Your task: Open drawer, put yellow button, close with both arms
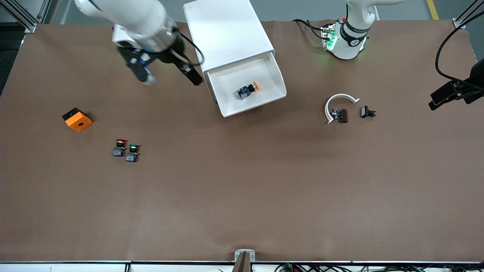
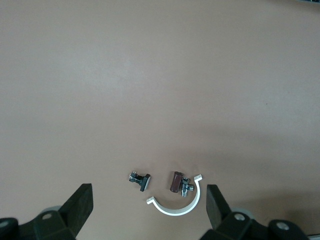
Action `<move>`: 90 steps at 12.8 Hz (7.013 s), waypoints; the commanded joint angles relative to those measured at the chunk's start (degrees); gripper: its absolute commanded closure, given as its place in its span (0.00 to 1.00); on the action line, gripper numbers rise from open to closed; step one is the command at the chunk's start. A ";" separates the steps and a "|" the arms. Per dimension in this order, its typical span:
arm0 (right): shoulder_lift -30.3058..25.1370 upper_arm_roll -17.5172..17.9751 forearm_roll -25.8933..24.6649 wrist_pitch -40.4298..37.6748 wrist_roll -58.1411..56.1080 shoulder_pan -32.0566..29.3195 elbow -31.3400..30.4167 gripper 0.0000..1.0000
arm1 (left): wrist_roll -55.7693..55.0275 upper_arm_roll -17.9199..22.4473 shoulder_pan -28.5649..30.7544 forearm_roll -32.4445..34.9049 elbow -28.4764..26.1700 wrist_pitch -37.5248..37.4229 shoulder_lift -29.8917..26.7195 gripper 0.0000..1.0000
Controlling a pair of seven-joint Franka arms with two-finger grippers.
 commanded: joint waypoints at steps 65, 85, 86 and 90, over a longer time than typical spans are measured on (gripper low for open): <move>-12.14 -0.46 -11.62 0.22 -73.51 -33.52 -13.61 0.00 | -30.33 -22.65 -2.90 8.22 1.94 14.47 20.13 0.00; -12.14 -0.10 -14.44 0.22 -83.09 -33.17 -13.08 0.00 | -2.79 -3.93 -0.50 -0.66 -8.26 3.05 -6.86 0.00; -12.14 -0.10 -14.44 0.22 -83.09 -33.17 -13.08 0.00 | -1.22 -3.93 -0.50 -0.57 -7.56 2.87 -6.42 0.00; -12.14 -0.10 -14.44 0.30 -83.09 -33.17 -13.08 0.00 | 1.87 -3.93 -0.50 -0.57 -5.71 2.78 -5.28 0.00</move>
